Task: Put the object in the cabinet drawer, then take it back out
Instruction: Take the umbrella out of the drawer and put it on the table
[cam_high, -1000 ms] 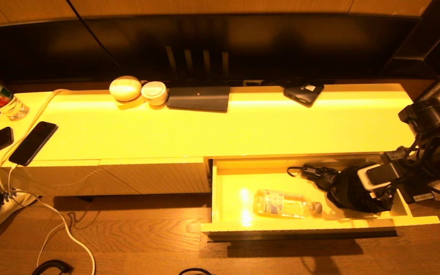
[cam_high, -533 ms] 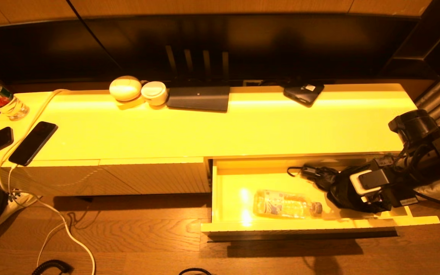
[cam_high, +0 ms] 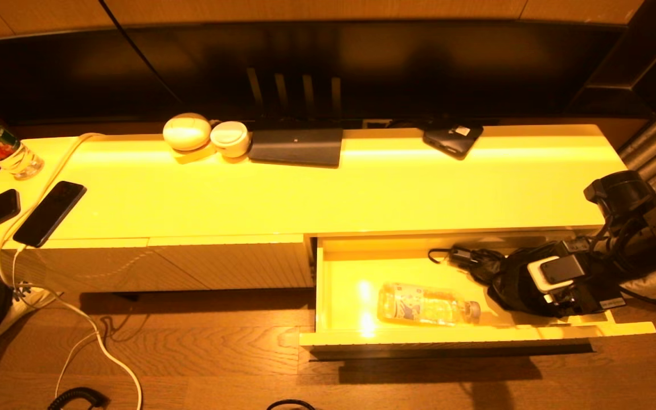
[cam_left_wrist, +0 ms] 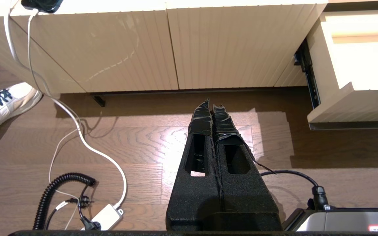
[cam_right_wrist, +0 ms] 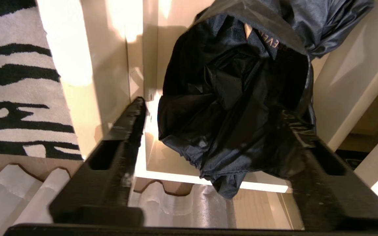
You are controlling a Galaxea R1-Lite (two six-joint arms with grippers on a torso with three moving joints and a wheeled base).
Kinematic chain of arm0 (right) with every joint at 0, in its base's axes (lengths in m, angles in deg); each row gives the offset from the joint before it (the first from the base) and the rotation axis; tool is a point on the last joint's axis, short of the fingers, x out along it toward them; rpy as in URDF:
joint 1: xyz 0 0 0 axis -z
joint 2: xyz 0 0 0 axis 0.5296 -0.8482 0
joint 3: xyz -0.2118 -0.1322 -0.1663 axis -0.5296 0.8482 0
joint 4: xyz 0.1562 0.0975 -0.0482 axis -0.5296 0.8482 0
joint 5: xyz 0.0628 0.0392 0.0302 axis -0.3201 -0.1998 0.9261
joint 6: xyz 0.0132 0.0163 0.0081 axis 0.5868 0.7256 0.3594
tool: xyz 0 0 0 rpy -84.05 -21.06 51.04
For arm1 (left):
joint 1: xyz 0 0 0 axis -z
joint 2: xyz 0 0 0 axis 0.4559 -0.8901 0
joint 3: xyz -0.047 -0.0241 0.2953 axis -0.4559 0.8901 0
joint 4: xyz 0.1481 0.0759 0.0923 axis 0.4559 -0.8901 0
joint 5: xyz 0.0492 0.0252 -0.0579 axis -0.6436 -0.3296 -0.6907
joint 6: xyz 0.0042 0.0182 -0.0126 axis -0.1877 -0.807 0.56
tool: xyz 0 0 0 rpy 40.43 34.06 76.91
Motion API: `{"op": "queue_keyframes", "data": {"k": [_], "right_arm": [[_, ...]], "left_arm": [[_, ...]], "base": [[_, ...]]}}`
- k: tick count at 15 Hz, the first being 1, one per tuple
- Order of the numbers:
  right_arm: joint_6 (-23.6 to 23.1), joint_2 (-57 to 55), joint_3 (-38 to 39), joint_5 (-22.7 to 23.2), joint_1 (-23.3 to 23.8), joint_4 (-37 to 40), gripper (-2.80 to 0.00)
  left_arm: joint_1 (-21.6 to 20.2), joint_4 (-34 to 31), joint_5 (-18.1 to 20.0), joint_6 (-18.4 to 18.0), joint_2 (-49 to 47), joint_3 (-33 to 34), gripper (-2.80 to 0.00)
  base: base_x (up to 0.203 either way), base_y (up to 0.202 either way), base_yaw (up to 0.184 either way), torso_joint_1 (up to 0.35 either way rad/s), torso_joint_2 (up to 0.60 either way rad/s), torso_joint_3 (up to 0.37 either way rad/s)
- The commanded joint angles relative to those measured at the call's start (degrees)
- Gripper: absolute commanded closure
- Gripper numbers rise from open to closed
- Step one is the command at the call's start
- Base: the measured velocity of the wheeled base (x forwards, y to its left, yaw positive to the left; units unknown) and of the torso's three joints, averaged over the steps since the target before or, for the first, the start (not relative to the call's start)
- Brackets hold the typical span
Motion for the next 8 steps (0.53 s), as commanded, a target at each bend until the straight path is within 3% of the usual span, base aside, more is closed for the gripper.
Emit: {"op": "queue_keyframes", "data": {"k": [1, 8], "right_arm": [[-0.55, -1.44, -0.85, 0.05, 0.5, 0.15, -2.8], [-0.47, -4.56, -3.65, 0.54, 1.07, 0.26, -2.8]], "left_arm": [[0.0, 0.06, -0.01, 0.0, 0.0, 0.09, 0.0], [0.0, 0.06, -0.01, 0.0, 0.0, 0.09, 0.0]], "base": [[0.0, 0.0, 0.0, 0.0, 0.0, 0.0], [0.0, 0.0, 0.0, 0.0, 0.0, 0.0]]}}
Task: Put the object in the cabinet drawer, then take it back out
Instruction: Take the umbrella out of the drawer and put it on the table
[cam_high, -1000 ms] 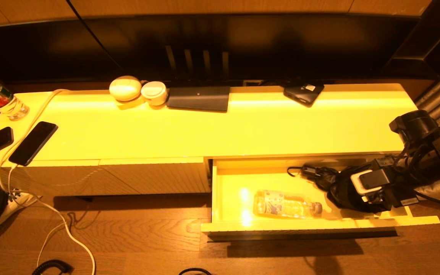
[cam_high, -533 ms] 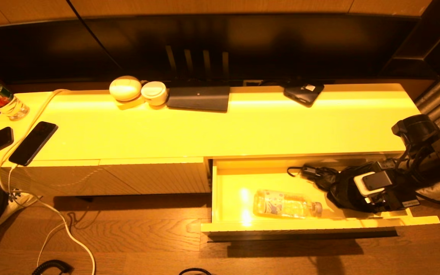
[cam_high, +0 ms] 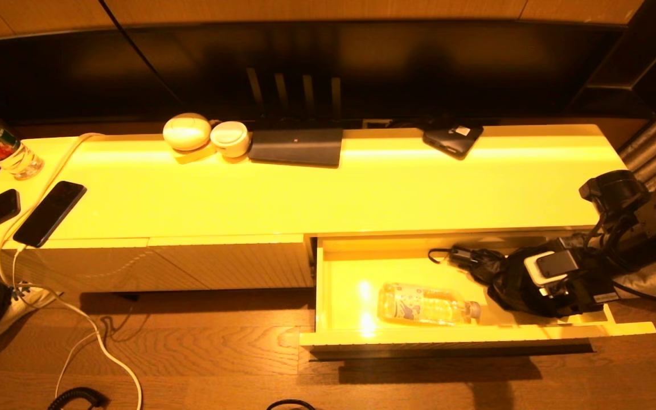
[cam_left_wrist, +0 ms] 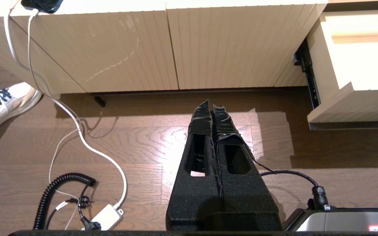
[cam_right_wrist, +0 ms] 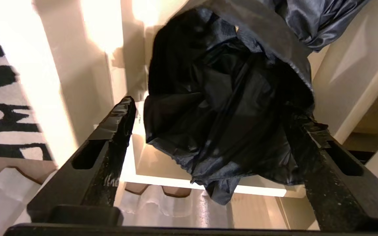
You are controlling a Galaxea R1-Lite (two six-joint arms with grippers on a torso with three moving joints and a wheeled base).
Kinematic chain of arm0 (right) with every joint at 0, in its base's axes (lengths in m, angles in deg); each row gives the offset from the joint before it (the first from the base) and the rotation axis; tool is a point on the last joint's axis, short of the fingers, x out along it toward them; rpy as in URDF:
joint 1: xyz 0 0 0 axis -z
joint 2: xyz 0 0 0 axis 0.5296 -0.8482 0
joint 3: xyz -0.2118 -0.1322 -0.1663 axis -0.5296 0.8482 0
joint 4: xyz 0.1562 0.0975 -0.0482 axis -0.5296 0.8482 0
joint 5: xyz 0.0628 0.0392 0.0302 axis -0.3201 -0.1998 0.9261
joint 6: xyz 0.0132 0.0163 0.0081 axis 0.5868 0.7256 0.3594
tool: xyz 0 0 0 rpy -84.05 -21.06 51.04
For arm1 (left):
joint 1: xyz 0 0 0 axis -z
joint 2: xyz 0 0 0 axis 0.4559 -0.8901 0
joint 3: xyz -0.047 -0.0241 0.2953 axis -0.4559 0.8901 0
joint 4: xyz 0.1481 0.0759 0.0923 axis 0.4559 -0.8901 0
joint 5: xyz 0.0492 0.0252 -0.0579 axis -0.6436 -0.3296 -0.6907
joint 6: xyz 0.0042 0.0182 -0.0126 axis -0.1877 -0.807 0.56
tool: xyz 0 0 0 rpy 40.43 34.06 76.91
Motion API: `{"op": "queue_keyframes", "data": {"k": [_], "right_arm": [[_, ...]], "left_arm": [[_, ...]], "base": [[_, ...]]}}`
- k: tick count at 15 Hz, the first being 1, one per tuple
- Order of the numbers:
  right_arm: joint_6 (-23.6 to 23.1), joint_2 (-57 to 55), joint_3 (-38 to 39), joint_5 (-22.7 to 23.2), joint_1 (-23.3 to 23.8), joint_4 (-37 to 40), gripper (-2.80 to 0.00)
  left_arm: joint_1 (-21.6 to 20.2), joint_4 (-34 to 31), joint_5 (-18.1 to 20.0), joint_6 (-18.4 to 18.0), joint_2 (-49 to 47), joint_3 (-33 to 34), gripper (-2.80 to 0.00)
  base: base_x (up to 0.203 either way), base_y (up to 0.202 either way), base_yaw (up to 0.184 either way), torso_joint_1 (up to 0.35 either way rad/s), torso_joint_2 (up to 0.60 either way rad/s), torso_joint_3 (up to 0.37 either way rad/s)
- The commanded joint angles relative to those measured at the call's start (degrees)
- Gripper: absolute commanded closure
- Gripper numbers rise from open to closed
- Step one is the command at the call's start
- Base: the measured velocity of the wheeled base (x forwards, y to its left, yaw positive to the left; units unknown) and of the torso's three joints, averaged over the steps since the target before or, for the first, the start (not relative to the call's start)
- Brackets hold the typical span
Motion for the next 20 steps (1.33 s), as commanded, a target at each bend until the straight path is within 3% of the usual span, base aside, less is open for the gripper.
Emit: {"op": "queue_keyframes", "data": {"k": [1, 20], "right_arm": [[-0.51, -1.61, -0.54, 0.14, 0.1, 0.11, -2.8], [0.28, -8.72, -1.54, 1.02, -0.42, -0.06, -2.8]], "left_arm": [[0.0, -0.04, -0.04, 0.02, 0.0, 0.09, 0.0], [0.0, 0.04, -0.04, 0.02, 0.0, 0.09, 0.0]], "base": [[0.0, 0.0, 0.0, 0.0, 0.0, 0.0], [0.0, 0.0, 0.0, 0.0, 0.0, 0.0]]}}
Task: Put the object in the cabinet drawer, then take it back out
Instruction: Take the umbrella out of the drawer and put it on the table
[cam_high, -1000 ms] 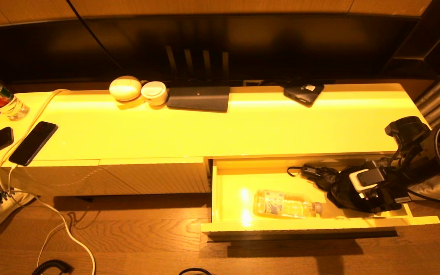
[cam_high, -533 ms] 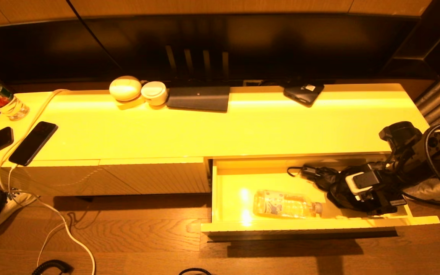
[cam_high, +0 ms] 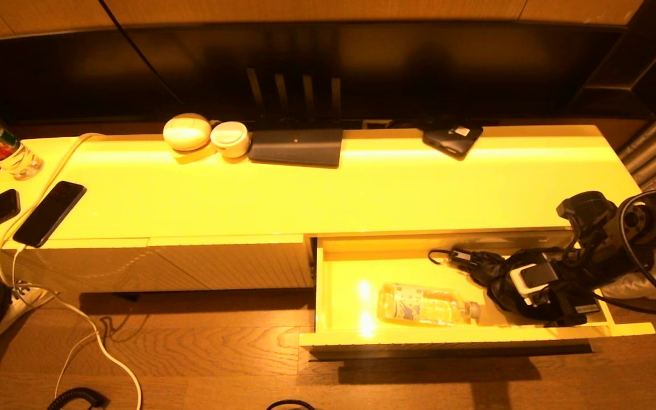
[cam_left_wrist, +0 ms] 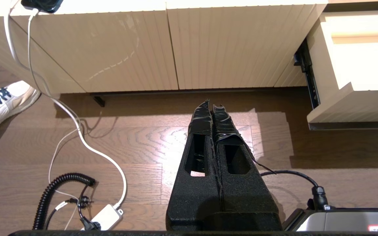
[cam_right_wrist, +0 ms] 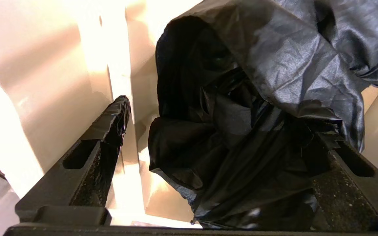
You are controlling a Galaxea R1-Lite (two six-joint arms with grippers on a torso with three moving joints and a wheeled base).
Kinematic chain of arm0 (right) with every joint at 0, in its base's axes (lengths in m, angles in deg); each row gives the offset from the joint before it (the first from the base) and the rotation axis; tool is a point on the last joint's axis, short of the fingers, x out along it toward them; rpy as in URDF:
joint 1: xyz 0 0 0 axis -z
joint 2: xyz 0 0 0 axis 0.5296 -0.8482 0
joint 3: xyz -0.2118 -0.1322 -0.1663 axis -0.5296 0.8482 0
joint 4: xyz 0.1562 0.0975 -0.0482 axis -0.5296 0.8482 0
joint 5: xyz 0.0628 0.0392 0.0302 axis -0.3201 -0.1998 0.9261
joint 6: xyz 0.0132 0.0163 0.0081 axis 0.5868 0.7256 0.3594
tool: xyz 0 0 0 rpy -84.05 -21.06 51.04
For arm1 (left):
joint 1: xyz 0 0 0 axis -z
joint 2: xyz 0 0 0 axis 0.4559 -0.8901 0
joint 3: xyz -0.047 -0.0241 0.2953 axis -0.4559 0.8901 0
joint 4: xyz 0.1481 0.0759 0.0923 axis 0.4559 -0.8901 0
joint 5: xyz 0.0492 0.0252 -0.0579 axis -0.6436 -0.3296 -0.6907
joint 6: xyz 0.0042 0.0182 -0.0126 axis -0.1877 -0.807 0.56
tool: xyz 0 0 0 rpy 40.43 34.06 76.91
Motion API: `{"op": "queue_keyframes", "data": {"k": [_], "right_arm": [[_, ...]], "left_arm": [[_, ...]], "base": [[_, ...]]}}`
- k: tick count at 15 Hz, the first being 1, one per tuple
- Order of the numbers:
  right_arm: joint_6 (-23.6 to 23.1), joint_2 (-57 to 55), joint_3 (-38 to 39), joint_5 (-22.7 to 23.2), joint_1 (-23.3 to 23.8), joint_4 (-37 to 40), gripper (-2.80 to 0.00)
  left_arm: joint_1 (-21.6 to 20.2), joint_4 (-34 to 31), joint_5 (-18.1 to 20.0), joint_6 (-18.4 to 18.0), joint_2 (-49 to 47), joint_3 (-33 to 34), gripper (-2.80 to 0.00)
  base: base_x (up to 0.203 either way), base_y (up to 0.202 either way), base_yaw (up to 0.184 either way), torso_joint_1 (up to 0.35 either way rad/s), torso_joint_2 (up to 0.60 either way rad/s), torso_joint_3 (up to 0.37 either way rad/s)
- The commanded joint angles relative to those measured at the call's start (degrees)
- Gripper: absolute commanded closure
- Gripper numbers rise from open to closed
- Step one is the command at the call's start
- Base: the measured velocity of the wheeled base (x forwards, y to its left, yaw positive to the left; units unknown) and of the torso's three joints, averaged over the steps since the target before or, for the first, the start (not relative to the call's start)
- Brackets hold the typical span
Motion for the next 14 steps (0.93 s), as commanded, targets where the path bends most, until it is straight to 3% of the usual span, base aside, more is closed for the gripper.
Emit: {"op": "queue_keyframes", "data": {"k": [1, 7, 8, 14], "right_arm": [[-0.54, -1.02, 0.01, 0.03, 0.0, 0.13, -2.8], [-0.02, -1.43, 0.02, 0.19, 0.0, 0.13, -2.8], [0.33, -1.26, -0.15, 0.8, 0.0, 0.13, 0.0], [0.34, -0.47, -1.03, 1.08, -0.35, 0.22, 0.0]], "left_arm": [[0.0, 0.02, -0.01, 0.0, 0.0, 0.09, 0.0], [0.0, 0.02, -0.01, 0.0, 0.0, 0.18, 0.0], [0.0, 0.02, -0.01, 0.0, 0.0, 0.09, 0.0], [0.0, 0.02, -0.01, 0.0, 0.0, 0.09, 0.0]], "base": [[0.0, 0.0, 0.0, 0.0, 0.0, 0.0], [0.0, 0.0, 0.0, 0.0, 0.0, 0.0], [0.0, 0.0, 0.0, 0.0, 0.0, 0.0], [0.0, 0.0, 0.0, 0.0, 0.0, 0.0]]}}
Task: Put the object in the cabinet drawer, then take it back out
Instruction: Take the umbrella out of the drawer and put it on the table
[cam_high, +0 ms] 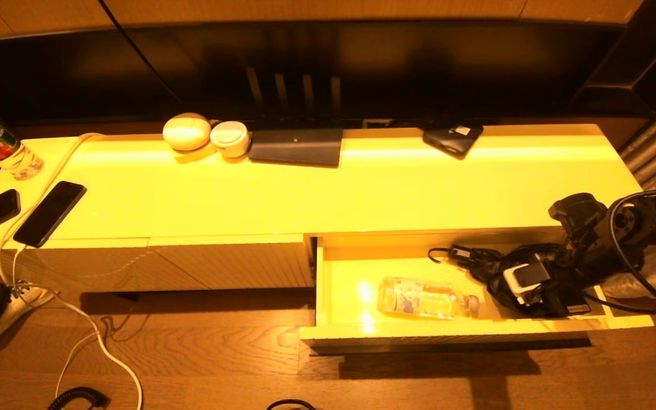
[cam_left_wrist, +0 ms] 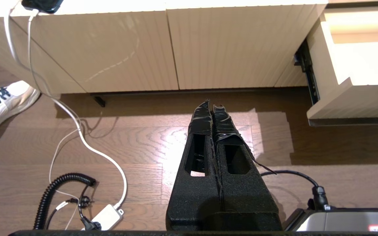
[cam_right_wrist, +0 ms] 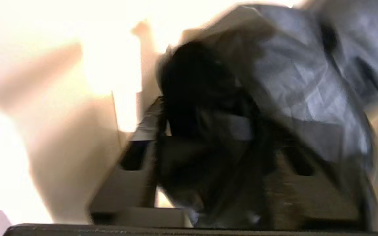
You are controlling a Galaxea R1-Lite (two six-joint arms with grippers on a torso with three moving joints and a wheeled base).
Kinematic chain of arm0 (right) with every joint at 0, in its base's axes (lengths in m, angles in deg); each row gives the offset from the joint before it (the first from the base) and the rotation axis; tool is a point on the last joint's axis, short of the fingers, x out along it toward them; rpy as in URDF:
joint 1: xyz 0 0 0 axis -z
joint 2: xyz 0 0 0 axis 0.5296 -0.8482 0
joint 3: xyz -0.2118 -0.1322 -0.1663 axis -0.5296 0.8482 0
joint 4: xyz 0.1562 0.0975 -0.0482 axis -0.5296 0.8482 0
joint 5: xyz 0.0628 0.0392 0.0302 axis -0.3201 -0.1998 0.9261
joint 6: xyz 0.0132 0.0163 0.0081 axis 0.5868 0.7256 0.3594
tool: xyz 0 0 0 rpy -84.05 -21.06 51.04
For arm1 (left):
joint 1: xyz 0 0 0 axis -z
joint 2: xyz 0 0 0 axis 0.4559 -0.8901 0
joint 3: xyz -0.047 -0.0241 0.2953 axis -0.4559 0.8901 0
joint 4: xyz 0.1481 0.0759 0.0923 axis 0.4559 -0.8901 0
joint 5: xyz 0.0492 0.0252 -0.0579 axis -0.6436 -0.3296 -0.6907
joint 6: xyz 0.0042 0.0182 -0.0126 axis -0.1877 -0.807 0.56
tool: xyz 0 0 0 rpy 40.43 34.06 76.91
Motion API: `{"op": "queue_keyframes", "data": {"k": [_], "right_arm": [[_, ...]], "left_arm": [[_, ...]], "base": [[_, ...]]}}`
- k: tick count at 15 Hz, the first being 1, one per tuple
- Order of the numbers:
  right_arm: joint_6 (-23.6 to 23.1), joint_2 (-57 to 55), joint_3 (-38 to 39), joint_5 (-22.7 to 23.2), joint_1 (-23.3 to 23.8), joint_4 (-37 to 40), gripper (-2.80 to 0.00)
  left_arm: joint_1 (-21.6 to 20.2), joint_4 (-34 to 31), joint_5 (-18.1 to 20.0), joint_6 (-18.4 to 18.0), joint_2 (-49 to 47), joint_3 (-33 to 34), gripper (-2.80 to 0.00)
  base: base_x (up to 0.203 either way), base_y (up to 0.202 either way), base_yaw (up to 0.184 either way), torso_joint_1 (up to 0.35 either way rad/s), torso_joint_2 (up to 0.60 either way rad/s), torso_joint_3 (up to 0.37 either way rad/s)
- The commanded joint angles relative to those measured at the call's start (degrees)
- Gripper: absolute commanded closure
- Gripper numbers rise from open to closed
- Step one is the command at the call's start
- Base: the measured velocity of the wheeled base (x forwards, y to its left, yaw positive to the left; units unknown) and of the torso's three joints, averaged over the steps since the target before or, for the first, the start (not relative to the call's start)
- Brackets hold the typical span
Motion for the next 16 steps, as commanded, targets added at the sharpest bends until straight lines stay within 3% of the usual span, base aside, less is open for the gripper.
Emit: {"op": "queue_keyframes", "data": {"k": [1, 16], "right_arm": [[-0.56, 0.45, -0.09, 0.01, 0.07, 0.41, 0.0], [-0.48, 15.1, 2.27, 0.0, 0.15, 0.92, 0.0]], "left_arm": [[0.02, 0.0, -0.04, 0.0, 0.0, 0.09, 0.0], [0.02, 0.0, -0.04, 0.0, 0.0, 0.09, 0.0]], "base": [[0.0, 0.0, 0.0, 0.0, 0.0, 0.0], [0.0, 0.0, 0.0, 0.0, 0.0, 0.0]]}}
